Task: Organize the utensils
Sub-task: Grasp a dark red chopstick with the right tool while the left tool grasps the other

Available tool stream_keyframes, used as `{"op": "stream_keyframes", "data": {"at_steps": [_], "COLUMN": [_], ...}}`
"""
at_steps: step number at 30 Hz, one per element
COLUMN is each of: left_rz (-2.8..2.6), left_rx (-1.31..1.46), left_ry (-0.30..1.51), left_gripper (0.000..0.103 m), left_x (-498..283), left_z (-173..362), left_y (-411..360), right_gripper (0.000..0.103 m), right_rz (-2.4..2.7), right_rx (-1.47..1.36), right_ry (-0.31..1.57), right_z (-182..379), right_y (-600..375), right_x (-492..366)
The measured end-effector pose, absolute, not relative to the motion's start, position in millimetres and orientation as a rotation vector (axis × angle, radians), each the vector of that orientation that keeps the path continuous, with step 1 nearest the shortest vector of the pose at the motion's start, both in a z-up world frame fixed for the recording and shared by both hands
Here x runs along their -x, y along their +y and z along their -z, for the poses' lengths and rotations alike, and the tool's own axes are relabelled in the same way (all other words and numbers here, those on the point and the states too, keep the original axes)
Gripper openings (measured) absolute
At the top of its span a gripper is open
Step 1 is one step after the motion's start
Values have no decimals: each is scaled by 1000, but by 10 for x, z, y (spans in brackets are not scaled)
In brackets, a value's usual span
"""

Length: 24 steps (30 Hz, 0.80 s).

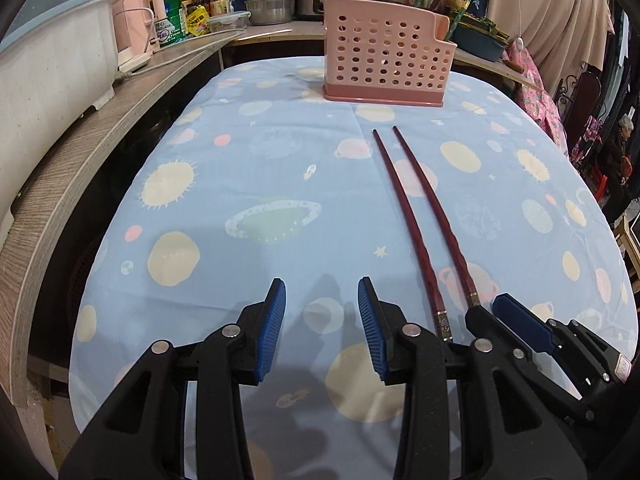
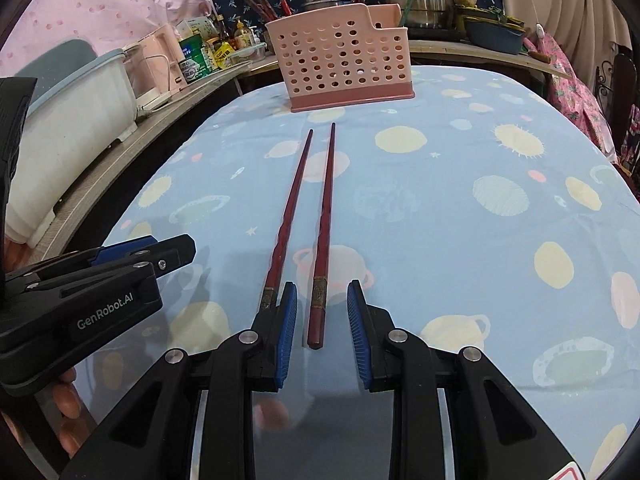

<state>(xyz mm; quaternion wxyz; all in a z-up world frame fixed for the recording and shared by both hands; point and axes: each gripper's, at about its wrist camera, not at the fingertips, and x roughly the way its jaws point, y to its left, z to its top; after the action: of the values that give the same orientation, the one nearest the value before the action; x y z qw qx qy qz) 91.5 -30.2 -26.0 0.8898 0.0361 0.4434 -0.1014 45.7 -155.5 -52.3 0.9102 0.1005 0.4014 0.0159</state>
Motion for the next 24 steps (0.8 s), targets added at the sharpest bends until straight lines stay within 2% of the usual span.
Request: {"op": "stream_keyframes", "data": {"at_steps": [3, 8, 16, 18, 24], "left_rz": [209, 213, 251, 264, 311], "left_rx": [-74, -71, -67, -66, -63], "left_ry": [927, 922, 924, 928, 945], "left_gripper": [43, 47, 52, 58, 63], "left_x": [-918, -910, -840, -813, -741], "left_z": [283, 267, 266, 275, 323], "left_y": [-297, -296, -412, -465, -661], "right_gripper": [23, 7, 7, 7, 7], "right_rz": [-25, -3, 27, 42, 65], "right_rx": [-188, -146, -176, -190, -240], "right_ry": [824, 821, 817, 818, 818], "right_z": [544, 549, 546, 540, 521], "right_y": [-1533, -1524, -1707, -1790, -1985], "right_x": [-459, -447, -248, -173, -1]}}
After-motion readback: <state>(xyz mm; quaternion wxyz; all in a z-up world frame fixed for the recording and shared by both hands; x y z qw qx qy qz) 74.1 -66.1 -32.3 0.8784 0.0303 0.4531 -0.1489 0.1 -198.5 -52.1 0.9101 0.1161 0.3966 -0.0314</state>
